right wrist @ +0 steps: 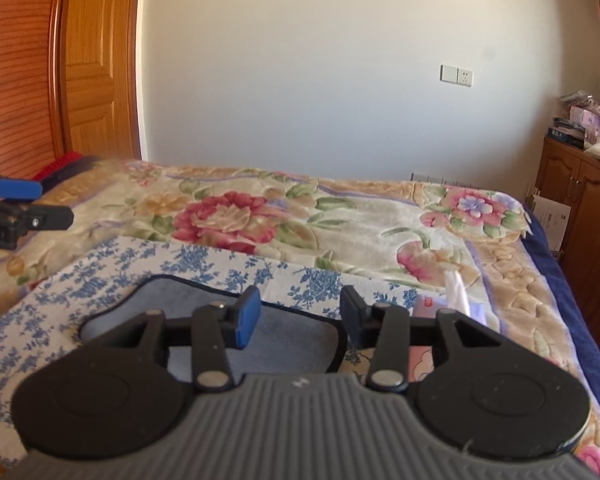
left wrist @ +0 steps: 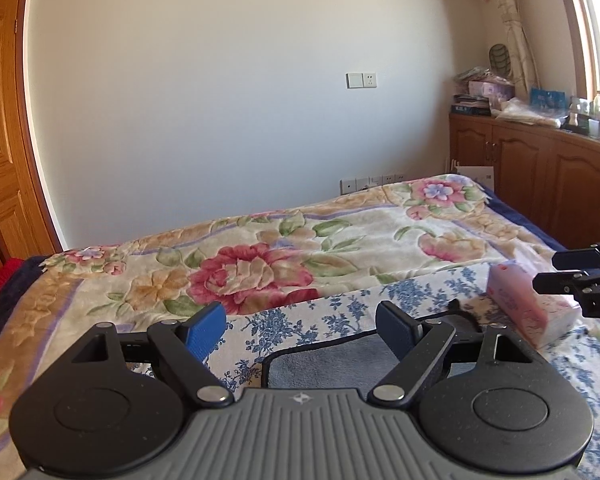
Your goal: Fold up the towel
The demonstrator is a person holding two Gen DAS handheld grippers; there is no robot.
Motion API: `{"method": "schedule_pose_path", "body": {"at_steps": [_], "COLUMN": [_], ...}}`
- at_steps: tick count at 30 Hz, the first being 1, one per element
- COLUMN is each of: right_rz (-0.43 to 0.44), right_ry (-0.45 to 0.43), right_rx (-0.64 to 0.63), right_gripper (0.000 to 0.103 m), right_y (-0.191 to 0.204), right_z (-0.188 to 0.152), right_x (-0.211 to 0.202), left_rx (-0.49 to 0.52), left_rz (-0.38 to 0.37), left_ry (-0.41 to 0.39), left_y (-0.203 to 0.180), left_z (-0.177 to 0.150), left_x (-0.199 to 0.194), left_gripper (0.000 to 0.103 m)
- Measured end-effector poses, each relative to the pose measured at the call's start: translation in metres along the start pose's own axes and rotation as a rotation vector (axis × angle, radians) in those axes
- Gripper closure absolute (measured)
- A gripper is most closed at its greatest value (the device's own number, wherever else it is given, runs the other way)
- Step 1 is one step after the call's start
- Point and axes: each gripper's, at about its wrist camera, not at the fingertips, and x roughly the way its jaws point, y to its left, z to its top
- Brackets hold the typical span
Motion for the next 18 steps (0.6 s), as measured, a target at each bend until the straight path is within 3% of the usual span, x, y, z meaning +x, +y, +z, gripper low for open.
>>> {"method": "schedule_pose_path", "body": {"at_steps": [8,18], "right_rz": [0.001,0.019], "right_ry": [-0.025,-0.058], "right_rx": [-0.003,0.006], "right_gripper": [0.054,0.054], "right_y": [0.006,0.016], "right_z": [0.008,0.023], "right_x": [-0.034,-0.074], "left_rx": [0.023,-0.024], "left_rz": [-0.008,0.003], "left_ry": [-0.001,-0.043], "left_y": [-0.007,-0.014], "left_z": [0.006,0.018], "left_x": [-0.041,-0.100], "left_gripper": [0.016,0.015]}}
